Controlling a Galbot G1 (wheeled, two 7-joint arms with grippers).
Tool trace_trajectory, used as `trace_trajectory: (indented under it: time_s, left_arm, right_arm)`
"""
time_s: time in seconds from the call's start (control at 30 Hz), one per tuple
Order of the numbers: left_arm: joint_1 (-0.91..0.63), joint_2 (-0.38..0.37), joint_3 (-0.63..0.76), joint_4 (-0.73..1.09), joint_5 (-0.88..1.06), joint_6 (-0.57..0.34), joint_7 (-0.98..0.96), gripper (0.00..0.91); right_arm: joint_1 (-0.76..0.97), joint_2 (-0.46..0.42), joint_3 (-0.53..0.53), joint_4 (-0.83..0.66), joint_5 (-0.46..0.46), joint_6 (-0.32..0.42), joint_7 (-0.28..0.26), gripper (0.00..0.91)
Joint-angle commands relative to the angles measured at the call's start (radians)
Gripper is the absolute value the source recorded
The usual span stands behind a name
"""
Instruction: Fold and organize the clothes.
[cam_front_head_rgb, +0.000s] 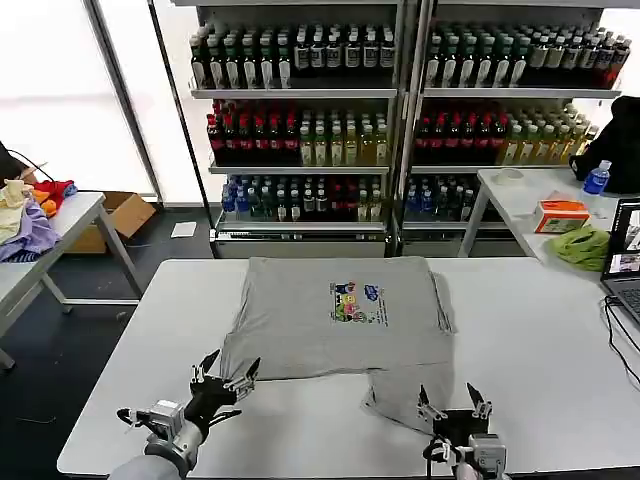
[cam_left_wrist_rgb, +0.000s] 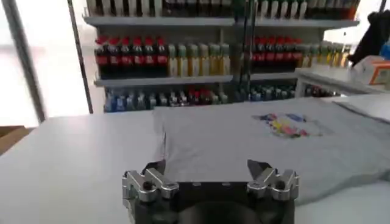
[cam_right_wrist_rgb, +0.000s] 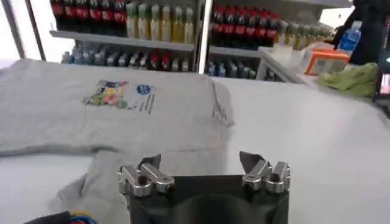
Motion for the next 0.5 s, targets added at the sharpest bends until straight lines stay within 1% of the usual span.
trace_trajectory:
  time_s: [0.03, 0.27, 0.5]
  left_arm:
    - [-0.026, 0.042, 0.010, 0.061, -0.016, 0.040, 0.010, 0.907]
    - [-0.036, 0.051, 0.012, 0.081, -0.024, 0.040, 0.007, 0.907]
    - [-0.043, 0.050, 0.016, 0.106, -0.031, 0.038, 0.005, 0.907]
  right_arm:
    - [-0.017, 0.001, -0.010, -0.002, 0.005, -0.012, 0.017, 0.907]
    - [-0.022, 0.019, -0.019, -0.014, -0.001, -0.009, 0.017, 0.907]
    - [-0.034, 0.033, -0.032, -0.030, -0.011, -0.010, 0.030, 0.907]
